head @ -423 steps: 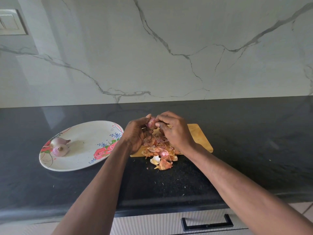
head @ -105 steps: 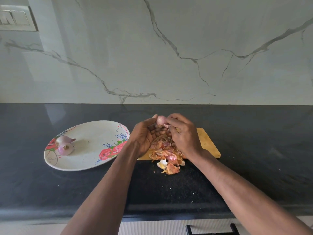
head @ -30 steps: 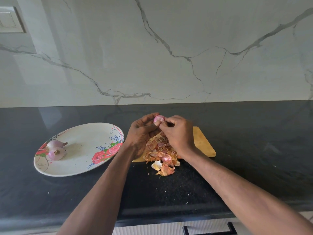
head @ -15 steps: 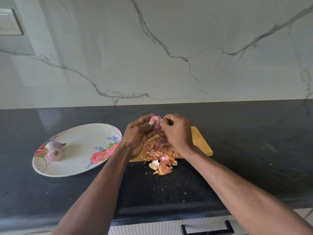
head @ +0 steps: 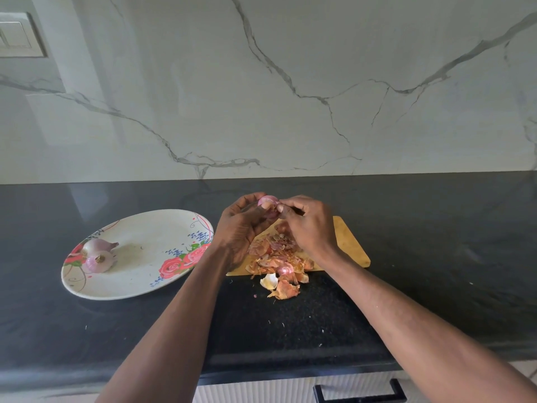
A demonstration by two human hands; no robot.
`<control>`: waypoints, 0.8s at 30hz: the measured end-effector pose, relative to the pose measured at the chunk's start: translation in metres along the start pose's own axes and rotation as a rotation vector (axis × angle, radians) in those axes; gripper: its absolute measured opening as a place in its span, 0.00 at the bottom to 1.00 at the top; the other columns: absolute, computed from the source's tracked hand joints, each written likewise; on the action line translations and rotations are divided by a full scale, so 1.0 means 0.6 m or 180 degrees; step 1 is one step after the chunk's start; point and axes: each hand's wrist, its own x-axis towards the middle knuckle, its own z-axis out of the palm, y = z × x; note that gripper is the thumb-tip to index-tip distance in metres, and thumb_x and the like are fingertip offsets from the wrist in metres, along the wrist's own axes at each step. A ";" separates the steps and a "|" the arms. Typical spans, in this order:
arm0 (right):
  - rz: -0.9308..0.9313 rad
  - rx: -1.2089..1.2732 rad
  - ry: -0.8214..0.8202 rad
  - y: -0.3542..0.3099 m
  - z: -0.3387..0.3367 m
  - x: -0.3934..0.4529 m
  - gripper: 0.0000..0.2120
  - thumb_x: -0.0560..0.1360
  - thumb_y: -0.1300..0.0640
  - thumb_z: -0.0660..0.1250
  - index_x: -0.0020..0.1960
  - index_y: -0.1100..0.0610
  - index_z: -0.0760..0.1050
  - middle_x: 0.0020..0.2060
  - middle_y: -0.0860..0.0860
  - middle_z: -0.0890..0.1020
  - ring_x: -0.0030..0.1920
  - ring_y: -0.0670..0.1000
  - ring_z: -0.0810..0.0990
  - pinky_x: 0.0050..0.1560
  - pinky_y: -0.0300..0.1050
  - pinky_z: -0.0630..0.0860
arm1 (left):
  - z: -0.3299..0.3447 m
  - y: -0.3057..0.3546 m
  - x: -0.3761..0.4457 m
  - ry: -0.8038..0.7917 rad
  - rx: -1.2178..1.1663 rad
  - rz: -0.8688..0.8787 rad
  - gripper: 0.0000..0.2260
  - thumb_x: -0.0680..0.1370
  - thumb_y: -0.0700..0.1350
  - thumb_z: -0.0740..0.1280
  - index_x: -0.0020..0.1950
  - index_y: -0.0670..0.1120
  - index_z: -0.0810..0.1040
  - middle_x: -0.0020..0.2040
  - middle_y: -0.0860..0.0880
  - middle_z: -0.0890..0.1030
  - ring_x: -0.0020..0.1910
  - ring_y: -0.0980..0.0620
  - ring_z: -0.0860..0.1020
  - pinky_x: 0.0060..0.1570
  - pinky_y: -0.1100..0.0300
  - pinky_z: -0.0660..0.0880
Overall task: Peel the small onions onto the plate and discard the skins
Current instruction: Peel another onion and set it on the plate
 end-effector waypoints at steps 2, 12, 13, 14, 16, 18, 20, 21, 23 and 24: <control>-0.0105 -0.0081 0.0054 -0.001 0.003 -0.002 0.07 0.76 0.58 0.72 0.49 0.61 0.86 0.41 0.51 0.86 0.40 0.46 0.82 0.38 0.38 0.79 | 0.004 -0.003 -0.001 0.0041 0.0108 0.0011 0.17 0.71 0.39 0.73 0.58 0.37 0.78 0.52 0.40 0.84 0.45 0.48 0.84 0.55 0.53 0.82; -0.0343 -0.0475 0.0196 0.002 0.013 -0.005 0.10 0.75 0.61 0.73 0.37 0.62 0.76 0.34 0.53 0.78 0.33 0.53 0.76 0.32 0.56 0.77 | 0.004 -0.004 -0.002 -0.0099 0.0117 -0.0080 0.18 0.73 0.38 0.72 0.61 0.35 0.76 0.51 0.41 0.84 0.48 0.47 0.83 0.50 0.55 0.82; -0.0271 -0.0385 0.0215 0.003 0.013 -0.004 0.10 0.75 0.59 0.73 0.38 0.61 0.77 0.34 0.52 0.78 0.33 0.53 0.76 0.32 0.55 0.77 | 0.004 -0.004 -0.003 -0.0112 0.0090 -0.0101 0.18 0.73 0.38 0.71 0.62 0.34 0.76 0.50 0.42 0.84 0.47 0.47 0.83 0.53 0.53 0.83; -0.0187 -0.0282 0.0233 0.003 0.013 -0.003 0.10 0.76 0.57 0.73 0.38 0.60 0.78 0.33 0.51 0.79 0.33 0.52 0.77 0.32 0.53 0.77 | 0.003 -0.004 -0.003 -0.0122 0.0068 -0.0121 0.19 0.73 0.38 0.71 0.62 0.34 0.75 0.50 0.41 0.84 0.47 0.47 0.83 0.55 0.51 0.82; 0.0035 -0.0127 0.0220 0.000 0.011 -0.004 0.10 0.76 0.53 0.73 0.40 0.59 0.79 0.33 0.49 0.80 0.33 0.50 0.78 0.33 0.50 0.78 | 0.002 -0.004 -0.002 -0.0127 0.0060 -0.0166 0.18 0.74 0.38 0.71 0.62 0.34 0.75 0.51 0.40 0.84 0.47 0.47 0.84 0.59 0.48 0.80; 0.0283 0.0007 0.0218 -0.003 0.008 -0.004 0.08 0.76 0.55 0.72 0.40 0.57 0.79 0.33 0.47 0.80 0.33 0.48 0.79 0.33 0.46 0.78 | 0.001 -0.002 -0.001 -0.0081 0.0021 -0.0193 0.17 0.74 0.38 0.70 0.61 0.34 0.76 0.53 0.38 0.83 0.49 0.45 0.84 0.59 0.47 0.80; 0.0557 0.0180 0.0308 -0.005 0.002 -0.001 0.08 0.77 0.59 0.70 0.39 0.57 0.78 0.33 0.50 0.81 0.34 0.51 0.82 0.33 0.48 0.79 | 0.001 0.000 0.000 0.0019 -0.0185 -0.0234 0.16 0.74 0.37 0.69 0.60 0.34 0.77 0.57 0.35 0.82 0.54 0.40 0.83 0.59 0.47 0.80; 0.0682 0.0253 0.0356 -0.003 -0.001 0.001 0.09 0.77 0.60 0.70 0.39 0.57 0.78 0.33 0.51 0.81 0.35 0.53 0.83 0.34 0.49 0.79 | 0.000 0.002 0.001 0.0059 -0.0310 -0.0243 0.15 0.75 0.37 0.69 0.60 0.35 0.77 0.57 0.34 0.82 0.57 0.38 0.82 0.59 0.47 0.80; 0.0849 0.0355 0.0400 0.000 -0.006 0.006 0.09 0.78 0.61 0.70 0.38 0.56 0.77 0.33 0.50 0.81 0.35 0.53 0.84 0.36 0.48 0.80 | -0.003 0.004 0.003 0.0097 -0.0470 -0.0232 0.11 0.77 0.36 0.67 0.59 0.36 0.77 0.56 0.35 0.83 0.59 0.36 0.81 0.59 0.48 0.80; 0.0885 0.0353 0.0380 0.001 -0.007 0.007 0.10 0.78 0.60 0.70 0.38 0.56 0.77 0.32 0.51 0.81 0.35 0.54 0.84 0.37 0.48 0.80 | -0.005 0.005 0.004 0.0119 -0.0487 -0.0212 0.09 0.79 0.36 0.66 0.59 0.36 0.78 0.56 0.36 0.83 0.58 0.36 0.82 0.59 0.48 0.80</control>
